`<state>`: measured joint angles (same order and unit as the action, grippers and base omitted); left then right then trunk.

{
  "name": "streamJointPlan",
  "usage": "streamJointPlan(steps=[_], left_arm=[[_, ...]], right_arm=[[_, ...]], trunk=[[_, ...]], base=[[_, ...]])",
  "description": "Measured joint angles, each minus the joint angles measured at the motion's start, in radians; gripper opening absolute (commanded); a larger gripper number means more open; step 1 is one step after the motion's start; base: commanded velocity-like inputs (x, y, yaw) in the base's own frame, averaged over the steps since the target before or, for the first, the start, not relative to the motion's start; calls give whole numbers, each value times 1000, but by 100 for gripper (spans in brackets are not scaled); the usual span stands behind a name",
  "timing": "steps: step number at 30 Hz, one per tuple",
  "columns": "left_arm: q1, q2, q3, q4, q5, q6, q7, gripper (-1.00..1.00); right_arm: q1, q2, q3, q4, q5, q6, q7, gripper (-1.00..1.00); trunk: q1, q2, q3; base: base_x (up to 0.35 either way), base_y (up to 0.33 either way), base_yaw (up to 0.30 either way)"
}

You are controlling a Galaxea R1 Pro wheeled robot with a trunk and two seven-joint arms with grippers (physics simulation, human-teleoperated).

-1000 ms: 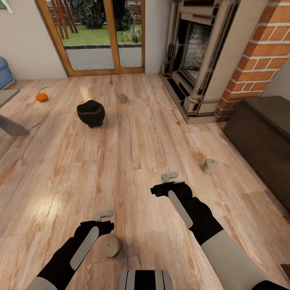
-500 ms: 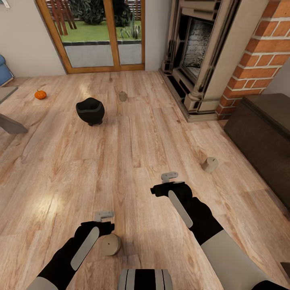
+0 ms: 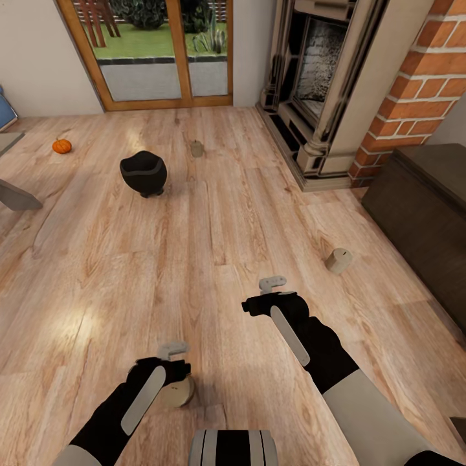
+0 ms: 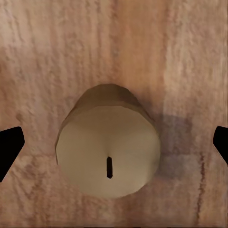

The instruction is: Place each of the two pumpkins and all three candles from the living room inside a cabinet in the living room (use any cabinet), then make sure every cabinet is closed, and position the cauldron so it is next to a table in the living room.

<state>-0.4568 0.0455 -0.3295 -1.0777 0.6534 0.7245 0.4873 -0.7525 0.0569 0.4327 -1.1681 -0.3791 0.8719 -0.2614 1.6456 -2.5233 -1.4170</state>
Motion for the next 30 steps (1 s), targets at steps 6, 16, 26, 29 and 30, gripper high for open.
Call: streamJointPlan(steps=[6, 16, 26, 29, 30], left_arm=[[0, -12, 1, 9, -1, 0, 2, 100], [0, -13, 0, 10, -2, 0, 3, 100], [0, -11, 1, 10, -6, -1, 2, 100], [0, -11, 3, 10, -8, -1, 7, 100], [0, -11, 3, 10, -8, -1, 7, 100]], right_arm=[[0, 0, 0, -2, 1, 0, 0, 100], [0, -10, 3, -181, -13, 2, 71, 100], [0, -6, 3, -240, -31, 5, 164, 100], [0, -6, 4, -237, -33, 4, 164, 100], [0, -6, 4, -235, -33, 4, 164, 100]], trunk=[[0, 0, 0], [0, 0, 0], [2, -1, -15], [2, -1, -15], [2, -1, -15]], base=[[0, 0, 0], [0, 0, 0], [0, 0, 0], [0, 0, 0], [0, 0, 0]])
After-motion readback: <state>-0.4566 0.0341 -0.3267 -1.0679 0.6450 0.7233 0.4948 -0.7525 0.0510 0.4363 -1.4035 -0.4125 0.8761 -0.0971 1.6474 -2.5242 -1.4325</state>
